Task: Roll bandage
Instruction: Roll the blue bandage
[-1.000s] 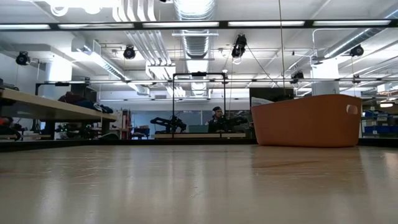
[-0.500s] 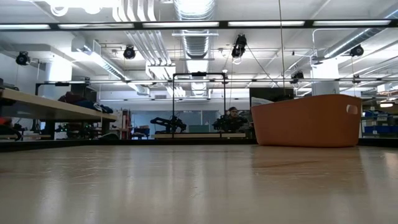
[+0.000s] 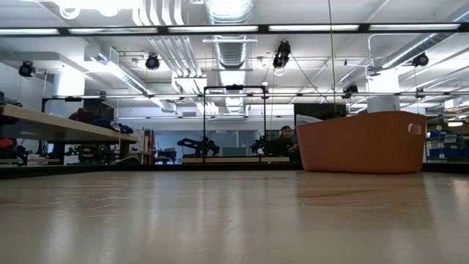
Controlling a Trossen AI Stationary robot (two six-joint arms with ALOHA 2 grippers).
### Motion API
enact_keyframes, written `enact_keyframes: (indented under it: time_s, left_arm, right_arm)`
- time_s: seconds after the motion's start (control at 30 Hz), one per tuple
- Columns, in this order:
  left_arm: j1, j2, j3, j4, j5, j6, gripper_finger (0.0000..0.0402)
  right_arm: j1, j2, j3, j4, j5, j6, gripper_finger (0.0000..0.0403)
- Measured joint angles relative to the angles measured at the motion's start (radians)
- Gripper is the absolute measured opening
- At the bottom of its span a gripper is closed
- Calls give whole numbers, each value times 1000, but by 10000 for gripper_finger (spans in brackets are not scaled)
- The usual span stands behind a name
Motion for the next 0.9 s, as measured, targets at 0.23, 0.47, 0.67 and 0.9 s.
enact_keyframes:
  time_s: [0.23,0.47,0.67,0.9]
  left_arm:
    - [-2,-18,10,0,8,-3,9]
    - [-2,-22,12,2,10,-4,9]
    - [-5,-20,12,4,10,-4,9]
    - [-15,-19,12,4,16,-9,9]
  right_arm:
    - [0,1,0,-95,1,65,0]
    - [3,1,0,-164,-30,130,2]
    - [4,0,0,-209,-88,169,37]
    - [4,0,0,-349,-162,228,91]
